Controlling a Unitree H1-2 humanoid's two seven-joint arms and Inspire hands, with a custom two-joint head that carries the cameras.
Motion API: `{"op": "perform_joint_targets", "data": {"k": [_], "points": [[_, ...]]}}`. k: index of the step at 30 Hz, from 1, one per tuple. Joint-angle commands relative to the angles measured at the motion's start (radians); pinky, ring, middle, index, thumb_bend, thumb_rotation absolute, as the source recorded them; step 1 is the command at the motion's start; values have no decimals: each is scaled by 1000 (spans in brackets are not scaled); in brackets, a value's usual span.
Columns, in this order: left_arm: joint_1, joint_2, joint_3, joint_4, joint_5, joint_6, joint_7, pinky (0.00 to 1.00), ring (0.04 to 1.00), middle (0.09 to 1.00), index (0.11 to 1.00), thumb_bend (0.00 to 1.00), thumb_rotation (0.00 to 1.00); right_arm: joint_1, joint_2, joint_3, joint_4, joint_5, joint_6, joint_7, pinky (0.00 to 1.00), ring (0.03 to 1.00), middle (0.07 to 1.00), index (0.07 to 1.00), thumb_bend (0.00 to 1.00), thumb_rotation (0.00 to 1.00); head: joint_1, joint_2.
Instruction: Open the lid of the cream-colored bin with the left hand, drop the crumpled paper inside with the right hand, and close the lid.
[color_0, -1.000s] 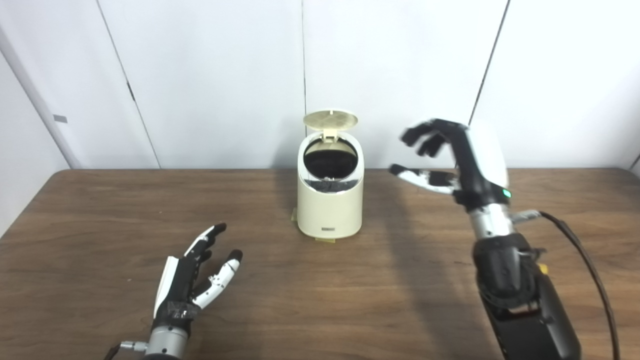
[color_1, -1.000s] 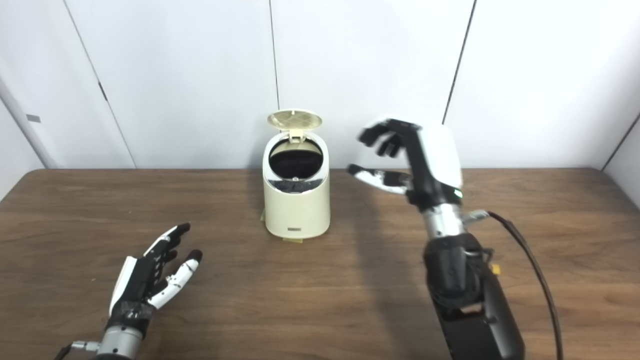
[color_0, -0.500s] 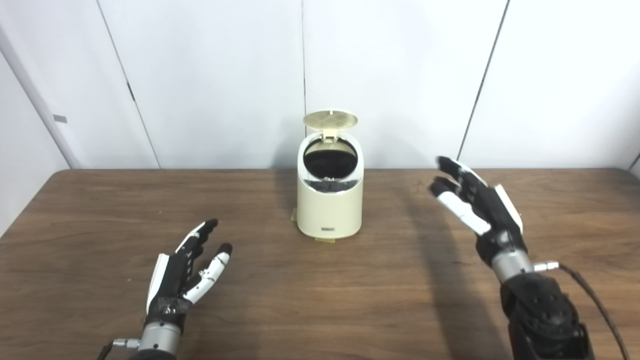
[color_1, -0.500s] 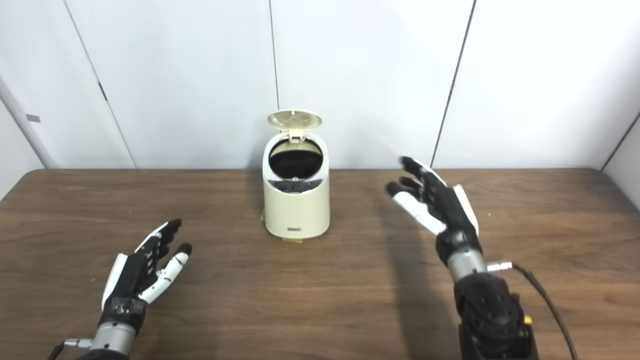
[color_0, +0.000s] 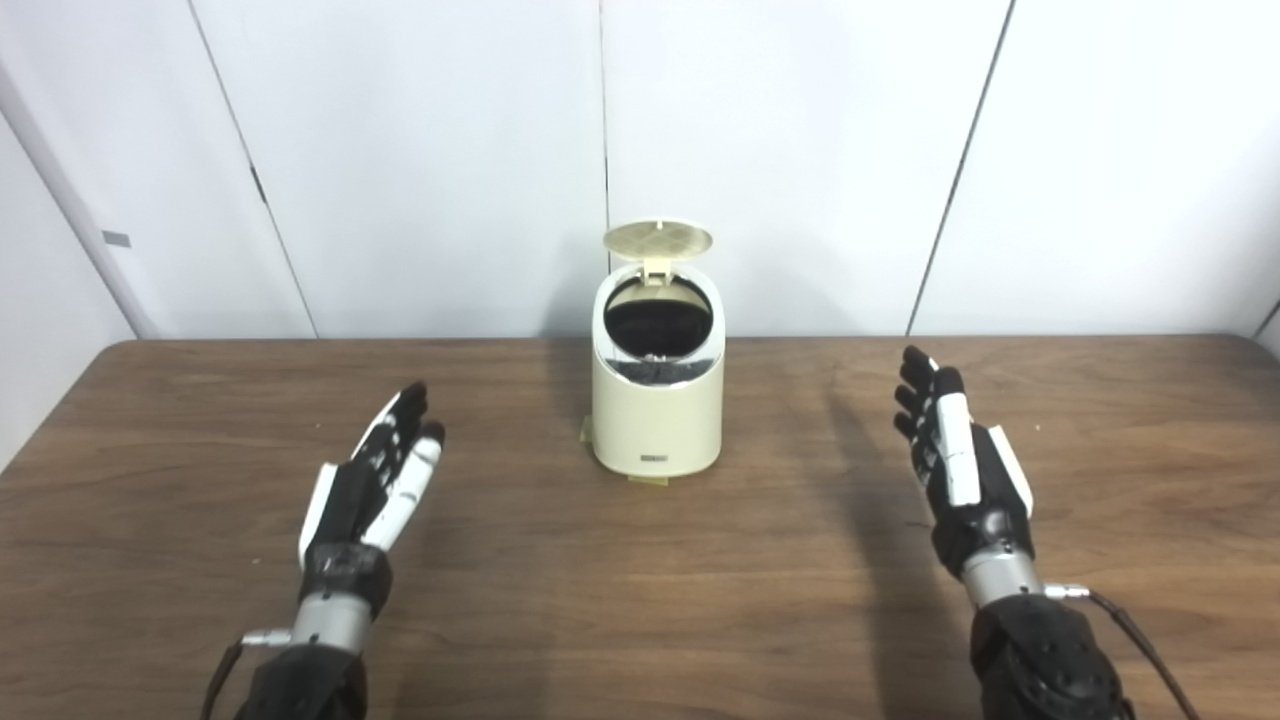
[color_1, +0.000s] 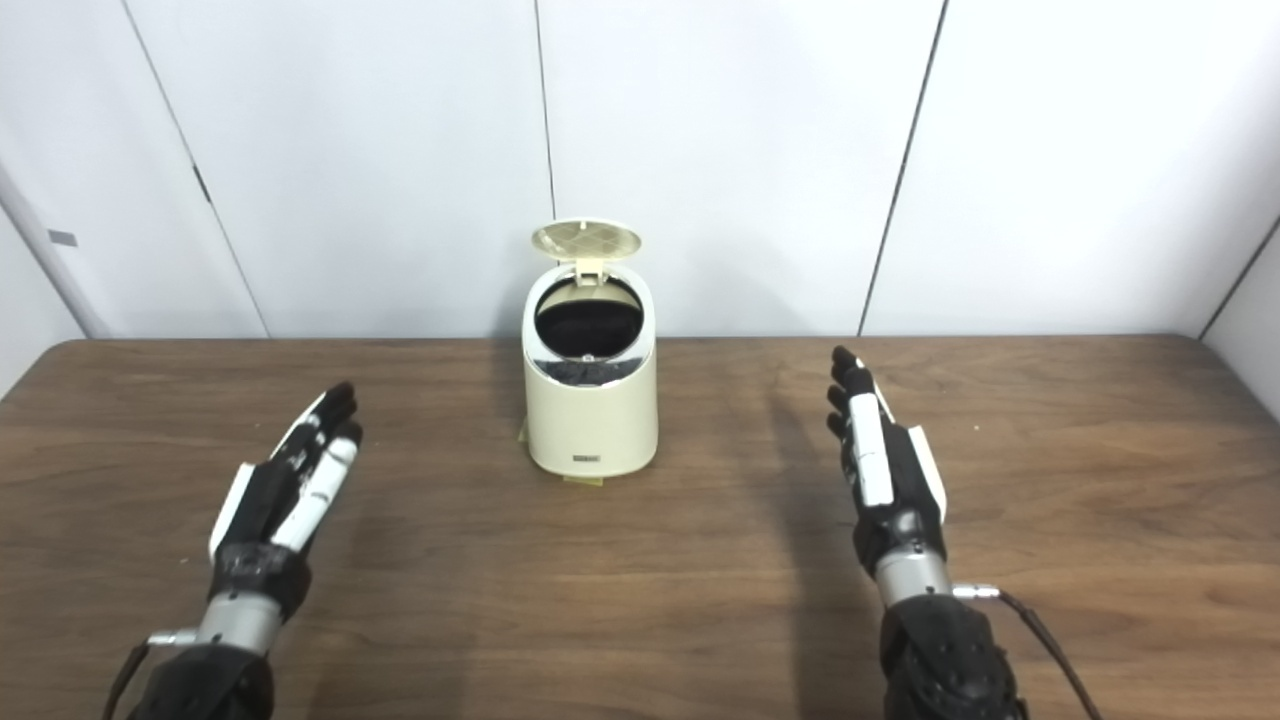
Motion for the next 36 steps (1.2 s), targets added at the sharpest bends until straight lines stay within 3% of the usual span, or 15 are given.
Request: {"op": "perform_joint_targets", "data": {"k": [1,5,10,19,29,36], "points": [[-67,-2,-8,-3,-5,-13,-3,983,973,965,978,458,757,-22,-3,-3,-10,12,-61,-7,978,968,971,956,586,1000,7,0],[-113,-6,-26,22,-1,-14,-4,966,967,963,973,460,819,-11,-1,-4,3,28,-78,-7,981,965,968,953,590,1000,26,-4],[-195,1,-74,52,58,-11,8,930,946,941,941,480,776,2,2,-2,16,37,-90,-11,976,955,955,940,588,1000,49,-18],[-363,11,-137,96,120,10,-5,950,921,914,918,455,685,15,4,14,46,27,-126,-29,961,940,939,923,602,1000,60,-46],[-501,70,-225,171,238,6,-51,885,925,916,910,485,702,29,-12,38,49,19,-130,-22,938,924,929,938,618,1000,61,-55],[-569,83,-249,237,288,10,-66,936,945,925,902,514,711,25,-16,45,42,21,-107,-24,943,912,919,940,609,1000,56,-57]]}}
